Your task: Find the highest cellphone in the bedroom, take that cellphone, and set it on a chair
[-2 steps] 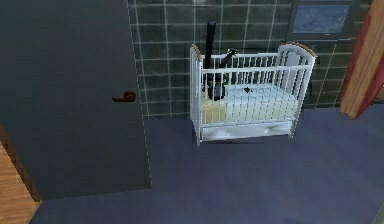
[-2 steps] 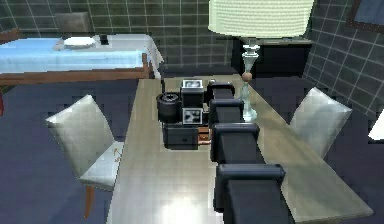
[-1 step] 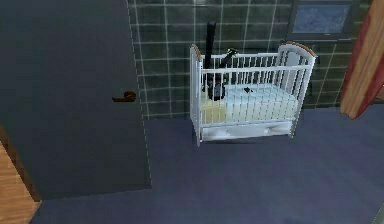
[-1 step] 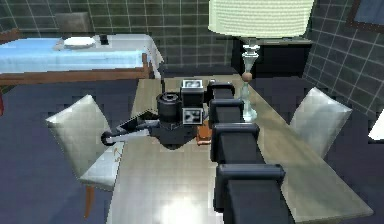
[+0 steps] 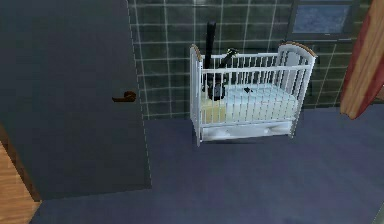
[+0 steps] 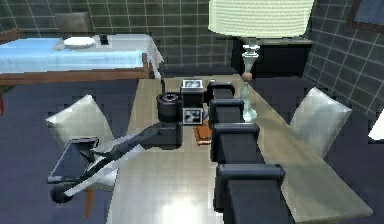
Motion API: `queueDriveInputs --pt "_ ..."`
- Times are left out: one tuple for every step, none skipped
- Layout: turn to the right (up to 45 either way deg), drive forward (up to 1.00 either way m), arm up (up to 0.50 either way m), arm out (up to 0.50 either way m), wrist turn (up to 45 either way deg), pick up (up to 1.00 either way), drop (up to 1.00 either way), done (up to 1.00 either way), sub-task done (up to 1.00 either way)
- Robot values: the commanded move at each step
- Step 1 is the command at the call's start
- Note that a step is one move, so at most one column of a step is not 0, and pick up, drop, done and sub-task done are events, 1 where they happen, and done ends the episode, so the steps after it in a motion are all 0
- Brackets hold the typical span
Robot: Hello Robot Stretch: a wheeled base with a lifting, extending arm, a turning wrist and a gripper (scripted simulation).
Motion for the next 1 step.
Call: queueDriveInputs --pt "0.0 0.00 0.00 0.00 -39.0 0.00 0.00 0.00 0.00"
